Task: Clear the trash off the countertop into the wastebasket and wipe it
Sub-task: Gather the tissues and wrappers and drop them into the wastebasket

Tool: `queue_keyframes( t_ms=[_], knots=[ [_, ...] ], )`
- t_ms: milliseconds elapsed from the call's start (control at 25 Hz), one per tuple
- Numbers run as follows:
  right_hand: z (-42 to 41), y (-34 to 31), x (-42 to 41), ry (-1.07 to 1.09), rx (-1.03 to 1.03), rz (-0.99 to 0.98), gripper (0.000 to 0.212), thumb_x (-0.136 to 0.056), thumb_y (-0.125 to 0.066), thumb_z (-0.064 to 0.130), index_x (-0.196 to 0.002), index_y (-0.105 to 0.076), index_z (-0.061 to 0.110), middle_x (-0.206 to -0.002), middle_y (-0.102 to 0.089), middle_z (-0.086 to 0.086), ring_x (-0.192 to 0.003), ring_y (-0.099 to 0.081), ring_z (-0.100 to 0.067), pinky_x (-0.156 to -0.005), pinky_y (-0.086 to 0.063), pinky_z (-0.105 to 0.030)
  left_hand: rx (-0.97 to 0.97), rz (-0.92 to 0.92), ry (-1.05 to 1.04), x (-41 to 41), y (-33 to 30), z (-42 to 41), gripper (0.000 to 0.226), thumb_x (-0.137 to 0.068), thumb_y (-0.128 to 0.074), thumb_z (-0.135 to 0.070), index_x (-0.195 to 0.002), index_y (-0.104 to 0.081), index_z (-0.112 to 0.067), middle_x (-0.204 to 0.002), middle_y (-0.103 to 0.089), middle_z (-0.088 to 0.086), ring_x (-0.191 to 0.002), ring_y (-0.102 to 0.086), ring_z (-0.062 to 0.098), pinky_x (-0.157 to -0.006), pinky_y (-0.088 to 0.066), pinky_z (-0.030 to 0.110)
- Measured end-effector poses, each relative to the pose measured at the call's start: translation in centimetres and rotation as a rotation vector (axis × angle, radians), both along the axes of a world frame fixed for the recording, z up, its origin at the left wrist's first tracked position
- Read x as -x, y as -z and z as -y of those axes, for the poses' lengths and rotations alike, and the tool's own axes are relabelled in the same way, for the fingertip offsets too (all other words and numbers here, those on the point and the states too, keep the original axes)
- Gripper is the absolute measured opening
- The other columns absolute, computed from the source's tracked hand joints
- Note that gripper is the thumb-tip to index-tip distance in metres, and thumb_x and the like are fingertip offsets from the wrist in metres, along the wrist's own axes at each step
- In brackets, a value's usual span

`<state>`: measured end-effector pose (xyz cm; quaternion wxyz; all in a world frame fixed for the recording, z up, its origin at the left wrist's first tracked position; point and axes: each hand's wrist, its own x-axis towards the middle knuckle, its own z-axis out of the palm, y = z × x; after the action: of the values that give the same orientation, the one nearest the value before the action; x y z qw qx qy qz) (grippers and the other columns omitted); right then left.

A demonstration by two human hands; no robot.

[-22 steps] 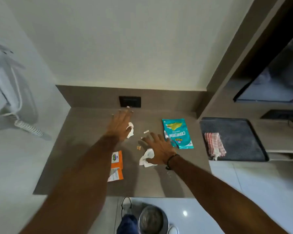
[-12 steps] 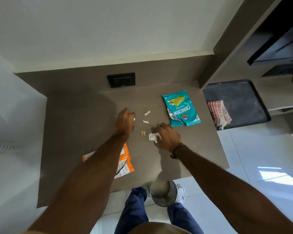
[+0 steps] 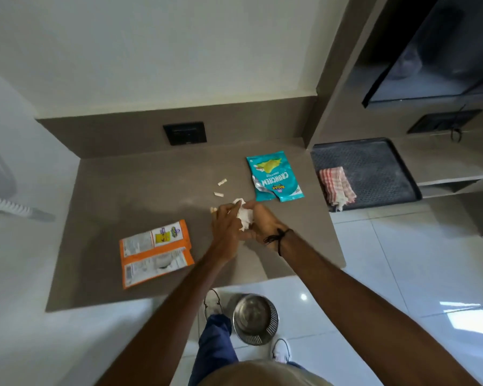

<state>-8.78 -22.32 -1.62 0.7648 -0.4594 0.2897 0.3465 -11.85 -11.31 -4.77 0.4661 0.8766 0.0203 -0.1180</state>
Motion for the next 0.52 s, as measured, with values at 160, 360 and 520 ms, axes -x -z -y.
queue_keyframes(
  t_ms=[160, 360, 520],
  knots=[
    [5.5, 1.2, 7.7, -0.08, 0.064, 0.016, 0.039, -0.095, -0.037, 0.007, -0.127, -0.06, 0.007, -0.11, -0.063, -0.015, -0.096, -0.062, -0.029, -0.091, -0.055, -0.044, -0.164, 0.0, 0.117, 7.6, 0.9, 2.7, 0.076, -0.084, -0.026, -0.04, -0.146, -0.057, -0.009, -0.141, -0.053, 0.019, -0.132, -0.047, 0.035, -0.116, -0.032, 0.046],
    [9.7, 8.1, 16.4, -0.254, 0.1, 0.068, 0.043, -0.088, -0.043, -0.009, -0.121, -0.067, 0.004, -0.097, -0.074, -0.01, -0.085, -0.071, -0.021, -0.078, -0.063, -0.041, -0.052, -0.06, 0.095, 15.3, 5.1, 4.6, 0.033, -0.088, -0.071, 0.002, -0.12, -0.07, 0.007, -0.118, -0.063, 0.019, -0.097, -0.068, 0.003, -0.088, -0.044, 0.002],
    [9.4, 19.0, 20.7, -0.325, 0.413, -0.006, 0.043, -0.089, -0.059, -0.003, -0.13, -0.062, 0.009, -0.111, -0.07, -0.012, -0.097, -0.071, -0.028, -0.083, -0.063, -0.041, -0.107, -0.198, -0.001, 19.5, 13.6, 5.3, 0.031, -0.082, -0.079, -0.001, -0.113, -0.076, 0.0, -0.107, -0.067, 0.019, -0.088, -0.064, 0.021, -0.085, -0.053, 0.022]
  ],
)
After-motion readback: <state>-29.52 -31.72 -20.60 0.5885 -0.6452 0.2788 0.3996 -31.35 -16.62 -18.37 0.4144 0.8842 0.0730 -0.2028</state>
